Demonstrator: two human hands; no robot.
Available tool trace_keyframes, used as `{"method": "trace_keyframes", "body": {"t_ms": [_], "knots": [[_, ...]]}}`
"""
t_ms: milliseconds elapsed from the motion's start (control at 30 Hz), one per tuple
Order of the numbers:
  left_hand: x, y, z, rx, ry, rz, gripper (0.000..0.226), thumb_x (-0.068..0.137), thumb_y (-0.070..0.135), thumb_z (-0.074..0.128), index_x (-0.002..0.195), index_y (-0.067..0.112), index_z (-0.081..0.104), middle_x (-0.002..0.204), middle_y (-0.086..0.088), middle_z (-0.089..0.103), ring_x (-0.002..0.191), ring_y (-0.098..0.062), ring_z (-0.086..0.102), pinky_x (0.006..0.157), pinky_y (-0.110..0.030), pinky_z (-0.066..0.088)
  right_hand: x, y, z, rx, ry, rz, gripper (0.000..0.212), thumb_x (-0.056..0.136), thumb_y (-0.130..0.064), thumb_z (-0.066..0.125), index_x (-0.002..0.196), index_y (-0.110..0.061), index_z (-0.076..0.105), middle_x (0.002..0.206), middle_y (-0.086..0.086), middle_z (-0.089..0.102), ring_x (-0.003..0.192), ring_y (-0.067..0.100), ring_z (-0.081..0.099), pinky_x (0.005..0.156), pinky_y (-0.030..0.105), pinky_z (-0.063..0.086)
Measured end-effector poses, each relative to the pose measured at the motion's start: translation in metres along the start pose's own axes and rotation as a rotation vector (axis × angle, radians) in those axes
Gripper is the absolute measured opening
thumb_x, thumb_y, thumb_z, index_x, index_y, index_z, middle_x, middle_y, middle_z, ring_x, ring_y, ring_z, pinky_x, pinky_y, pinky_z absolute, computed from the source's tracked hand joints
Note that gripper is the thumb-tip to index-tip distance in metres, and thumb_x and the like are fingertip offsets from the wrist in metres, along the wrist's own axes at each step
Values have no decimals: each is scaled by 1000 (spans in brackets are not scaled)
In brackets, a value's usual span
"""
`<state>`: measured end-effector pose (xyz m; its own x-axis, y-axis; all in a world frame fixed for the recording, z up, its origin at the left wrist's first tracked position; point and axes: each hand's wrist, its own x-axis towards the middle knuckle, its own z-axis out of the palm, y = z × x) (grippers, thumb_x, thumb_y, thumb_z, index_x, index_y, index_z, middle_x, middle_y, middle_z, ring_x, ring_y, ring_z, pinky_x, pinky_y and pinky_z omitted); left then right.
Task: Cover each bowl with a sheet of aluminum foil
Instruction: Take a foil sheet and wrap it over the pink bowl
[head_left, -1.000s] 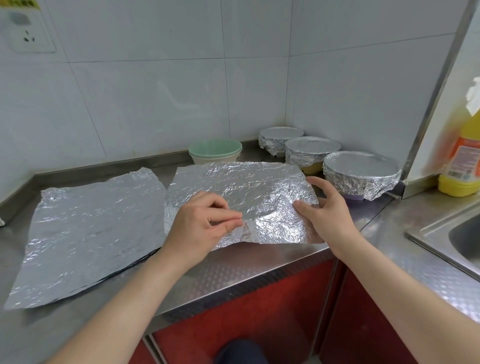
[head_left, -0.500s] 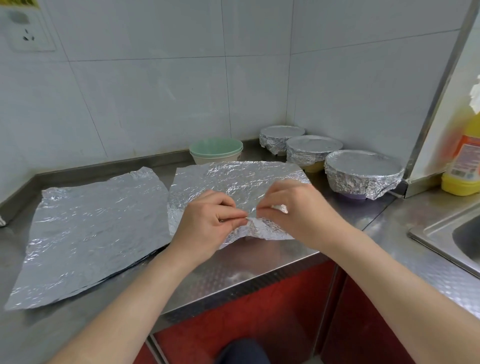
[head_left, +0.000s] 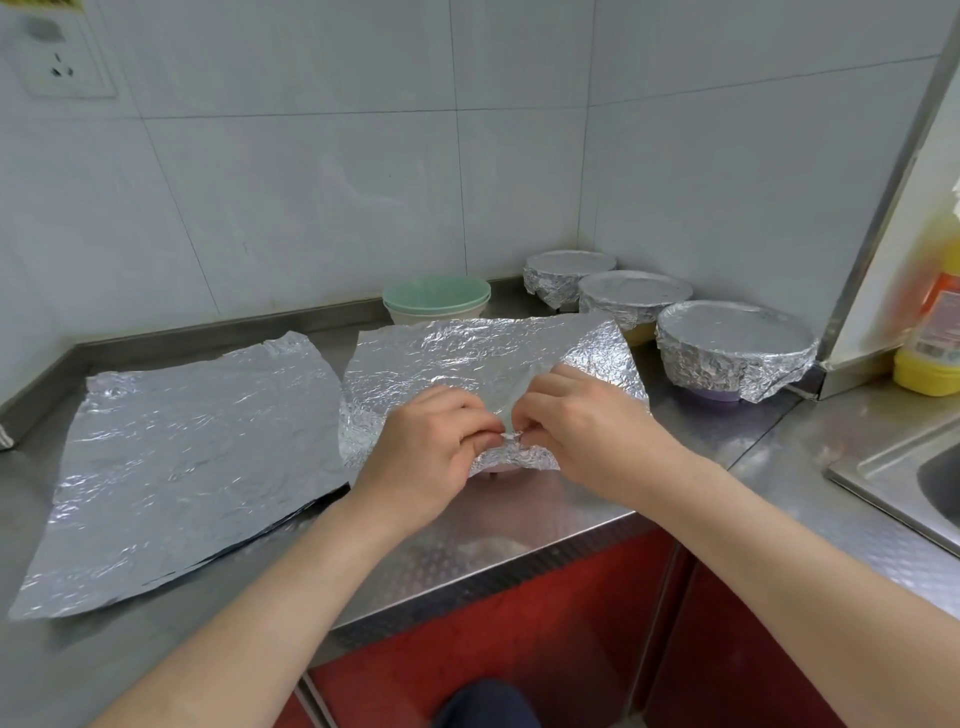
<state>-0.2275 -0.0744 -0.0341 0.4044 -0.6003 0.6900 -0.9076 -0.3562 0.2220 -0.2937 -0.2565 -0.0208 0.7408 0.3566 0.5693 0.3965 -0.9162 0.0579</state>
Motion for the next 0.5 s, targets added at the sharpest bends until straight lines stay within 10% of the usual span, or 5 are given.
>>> {"method": "trace_keyframes", "body": {"t_ms": [333,500], "knots": [[-6,45,-5,-18,-73,-39,21,83,32,62,88,19,78,80,6,63,78,-15,56,72,-24,41,-25,1,-33,85,-62,31,13,72,-8,79,75,-16,69,75,-5,62,72,19,54,60,35,49],[2,44,-23,-53,-119,-143,12,87,28,69,96,28,77,89,16,61,91,-9,52,79,-23,38,-38,13,-46,131,-67,208,18,83,-13,72,99,-22,75,101,-7,65,94,12,56,83,24,45]]}}
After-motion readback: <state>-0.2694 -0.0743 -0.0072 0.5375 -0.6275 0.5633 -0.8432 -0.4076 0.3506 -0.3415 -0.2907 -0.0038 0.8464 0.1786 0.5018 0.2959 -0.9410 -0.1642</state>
